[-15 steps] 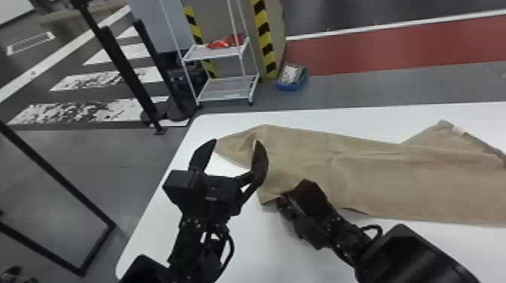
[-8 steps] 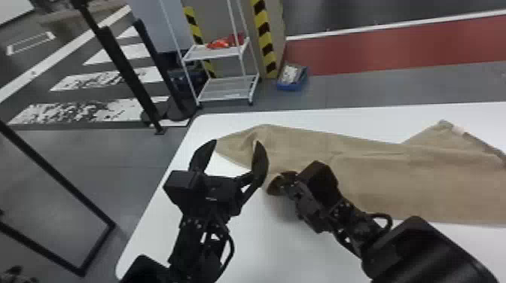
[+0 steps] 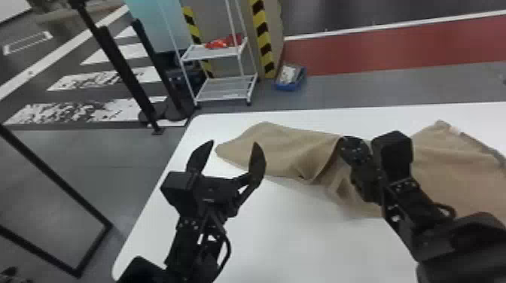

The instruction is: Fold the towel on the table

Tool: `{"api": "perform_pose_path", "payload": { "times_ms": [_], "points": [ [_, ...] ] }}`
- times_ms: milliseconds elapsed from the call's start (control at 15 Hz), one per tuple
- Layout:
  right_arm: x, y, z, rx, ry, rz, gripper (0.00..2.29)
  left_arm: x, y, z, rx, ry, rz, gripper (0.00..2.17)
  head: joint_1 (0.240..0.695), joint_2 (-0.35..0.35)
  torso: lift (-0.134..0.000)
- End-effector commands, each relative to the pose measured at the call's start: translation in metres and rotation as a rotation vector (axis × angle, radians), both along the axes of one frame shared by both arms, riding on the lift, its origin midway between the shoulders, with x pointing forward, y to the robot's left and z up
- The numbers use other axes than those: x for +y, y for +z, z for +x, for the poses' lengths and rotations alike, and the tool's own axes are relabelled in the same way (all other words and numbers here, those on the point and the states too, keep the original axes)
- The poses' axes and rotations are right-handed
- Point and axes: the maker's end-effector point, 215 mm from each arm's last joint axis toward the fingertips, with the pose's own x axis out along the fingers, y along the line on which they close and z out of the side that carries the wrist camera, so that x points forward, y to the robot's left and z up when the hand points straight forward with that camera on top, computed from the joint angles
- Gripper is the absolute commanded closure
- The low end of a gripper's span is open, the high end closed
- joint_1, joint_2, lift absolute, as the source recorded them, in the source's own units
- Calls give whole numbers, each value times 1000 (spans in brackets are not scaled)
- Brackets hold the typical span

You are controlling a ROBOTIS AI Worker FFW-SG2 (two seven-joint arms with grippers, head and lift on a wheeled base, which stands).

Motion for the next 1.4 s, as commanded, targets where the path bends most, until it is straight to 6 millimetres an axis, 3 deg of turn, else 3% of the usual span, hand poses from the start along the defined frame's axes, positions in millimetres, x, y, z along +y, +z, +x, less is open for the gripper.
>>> {"api": "perform_pose_path", "payload": {
  "times_ms": [0, 200, 267, 400, 467, 867, 1067, 1133, 1333],
  "points": [
    [-26, -14, 3, 29, -69, 16, 1325, -6, -1, 1, 1, -10, 1, 76, 695, 294, -128],
    [-42, -45, -2, 107, -115, -17, 1301, -13, 1, 1, -3, -19, -4, 76, 695, 246, -128],
    [-47, -54, -4, 127, -132, -30, 1085, -13, 2, 2, -5, -19, -1, 76, 695, 240, -128],
    [-61, -60, -6, 132, -172, -29, 235, -14, 3, 2, -7, -22, -4, 76, 695, 226, -128],
    [-72, -60, -10, 129, -189, -9, 73, -14, 3, 2, -7, -22, -4, 76, 695, 214, -128],
    [-101, -25, -38, 64, -207, 53, 80, -20, 4, 2, -8, -31, -9, 76, 695, 178, -128],
    [-88, 2, -64, 22, -171, 82, 404, -20, 3, 2, -7, -30, -10, 76, 695, 167, -128],
    [-71, 10, -73, 7, -130, 84, 505, -21, 3, 2, -7, -31, -12, 76, 695, 170, -128],
    [-10, 12, -98, -9, -4, 60, 532, -20, 3, 2, -7, -31, -9, 76, 695, 199, -128]
  ]
}}
